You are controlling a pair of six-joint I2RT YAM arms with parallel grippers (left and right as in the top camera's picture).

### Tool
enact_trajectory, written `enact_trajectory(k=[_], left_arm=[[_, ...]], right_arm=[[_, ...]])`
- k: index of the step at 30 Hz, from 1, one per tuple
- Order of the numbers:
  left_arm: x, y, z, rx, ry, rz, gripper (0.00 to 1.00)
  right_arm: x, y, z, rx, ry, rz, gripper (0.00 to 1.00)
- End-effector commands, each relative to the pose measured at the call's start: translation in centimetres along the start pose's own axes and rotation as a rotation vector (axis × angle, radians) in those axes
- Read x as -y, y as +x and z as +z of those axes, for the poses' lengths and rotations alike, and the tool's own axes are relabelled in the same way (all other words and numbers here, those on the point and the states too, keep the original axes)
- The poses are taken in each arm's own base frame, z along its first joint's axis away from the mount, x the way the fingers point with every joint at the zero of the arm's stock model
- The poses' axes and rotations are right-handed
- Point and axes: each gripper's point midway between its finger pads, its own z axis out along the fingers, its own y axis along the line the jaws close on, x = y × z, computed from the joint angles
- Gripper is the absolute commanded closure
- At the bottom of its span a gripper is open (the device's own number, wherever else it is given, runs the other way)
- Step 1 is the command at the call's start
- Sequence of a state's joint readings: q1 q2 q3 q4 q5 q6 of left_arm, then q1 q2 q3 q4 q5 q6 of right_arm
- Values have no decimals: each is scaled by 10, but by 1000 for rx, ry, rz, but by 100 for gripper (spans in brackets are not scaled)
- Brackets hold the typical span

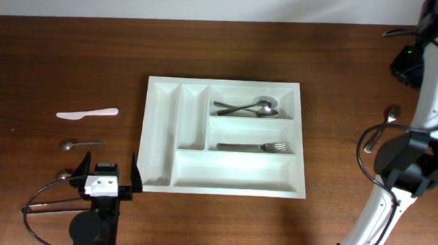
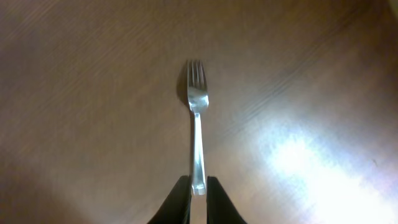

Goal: Pack container

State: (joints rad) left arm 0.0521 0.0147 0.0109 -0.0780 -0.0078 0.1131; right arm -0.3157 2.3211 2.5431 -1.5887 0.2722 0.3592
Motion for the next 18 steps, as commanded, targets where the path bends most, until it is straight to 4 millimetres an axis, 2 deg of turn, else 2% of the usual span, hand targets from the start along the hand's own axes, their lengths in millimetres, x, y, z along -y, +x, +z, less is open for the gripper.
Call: enact_trajectory(k=[1,4,8,11,14,16,18], left_arm=[[-1,0,0,1,-2,16,1],[-1,0,0,1,-2,16,1],[-1,0,0,1,-2,16,1],[-1,0,0,1,-2,16,1],[-1,0,0,1,-2,16,1],[-1,0,0,1,-2,16,1],[-1,0,0,1,-2,16,1]], right_arm=[[11,13,-25,-43,-64,-16,90],[2,18,-27,-82,-182,-61,90],[1,21,-32,-113,-305,-53,91],[24,30,-37,-129,-300,-51,90],[43,50,-37,-180,-287,-61,89],[48,63,-30,-220,-277,-87,89],[51,67,-15,-241,-253,-86,89]])
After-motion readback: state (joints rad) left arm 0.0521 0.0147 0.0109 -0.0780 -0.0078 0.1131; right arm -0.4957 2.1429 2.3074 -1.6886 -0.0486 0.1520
